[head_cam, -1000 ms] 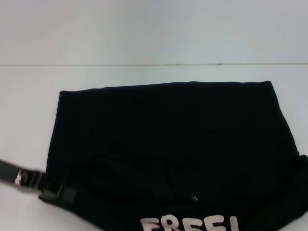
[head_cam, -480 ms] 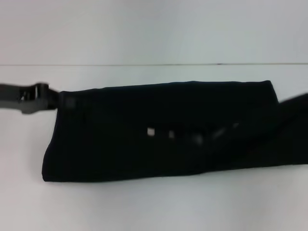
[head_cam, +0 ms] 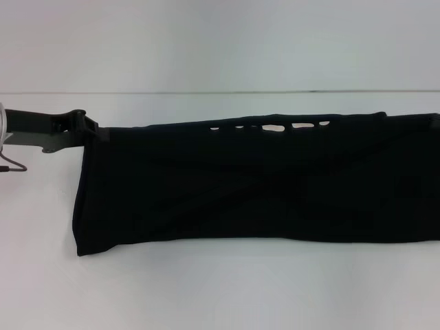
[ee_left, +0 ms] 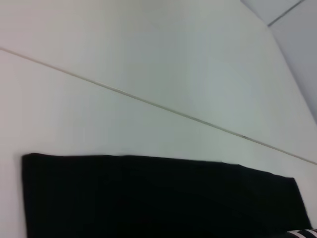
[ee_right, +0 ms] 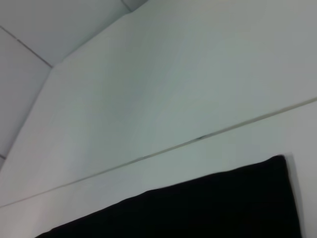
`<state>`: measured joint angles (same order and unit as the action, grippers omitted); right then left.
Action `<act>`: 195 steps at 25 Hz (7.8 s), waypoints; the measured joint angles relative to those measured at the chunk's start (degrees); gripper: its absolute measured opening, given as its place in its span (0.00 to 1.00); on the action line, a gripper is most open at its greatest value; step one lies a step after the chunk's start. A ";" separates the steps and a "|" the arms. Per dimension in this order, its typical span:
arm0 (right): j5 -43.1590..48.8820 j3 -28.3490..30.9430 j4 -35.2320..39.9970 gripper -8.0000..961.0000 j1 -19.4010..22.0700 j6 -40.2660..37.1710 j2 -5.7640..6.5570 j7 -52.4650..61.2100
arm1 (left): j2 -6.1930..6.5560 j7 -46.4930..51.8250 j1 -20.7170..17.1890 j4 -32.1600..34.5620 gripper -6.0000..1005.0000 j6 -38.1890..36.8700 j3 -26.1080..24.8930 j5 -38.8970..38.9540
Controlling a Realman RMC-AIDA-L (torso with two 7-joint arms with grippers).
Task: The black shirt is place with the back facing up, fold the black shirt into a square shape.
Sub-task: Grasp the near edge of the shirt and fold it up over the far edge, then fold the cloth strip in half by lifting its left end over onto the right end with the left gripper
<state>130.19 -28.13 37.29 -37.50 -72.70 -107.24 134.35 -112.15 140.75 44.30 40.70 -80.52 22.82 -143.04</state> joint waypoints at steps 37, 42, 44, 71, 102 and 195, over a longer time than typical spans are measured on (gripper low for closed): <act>0.77 -13.28 -4.02 0.04 -5.51 31.34 -5.96 1.87 | -1.99 -3.09 0.84 -0.81 0.01 24.11 12.39 -1.12; 0.65 -13.33 -4.26 0.04 -5.49 33.34 -6.02 2.12 | -3.23 -2.80 0.97 -2.60 0.01 30.12 14.29 -1.05; 0.49 -13.34 -4.58 0.04 -5.58 34.17 -6.09 2.07 | -3.79 -2.83 0.98 -3.08 0.01 31.90 14.63 -1.17; 1.68 -13.88 -6.32 0.25 -8.56 35.99 -4.83 1.60 | -6.88 3.19 -0.67 1.28 0.27 34.21 16.98 3.31; -37.04 4.78 -9.00 0.65 10.49 -11.57 -6.26 -36.07 | -6.46 8.70 -20.06 -9.23 0.63 -2.51 -11.41 19.19; -37.09 5.99 -8.68 0.65 11.49 -9.03 -6.13 -36.78 | -7.62 16.42 -15.86 -13.18 0.61 15.32 -9.36 16.83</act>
<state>93.10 -22.13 28.61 -26.01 -81.73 -113.38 97.57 -119.78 157.17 28.45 27.52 -65.20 13.47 -126.21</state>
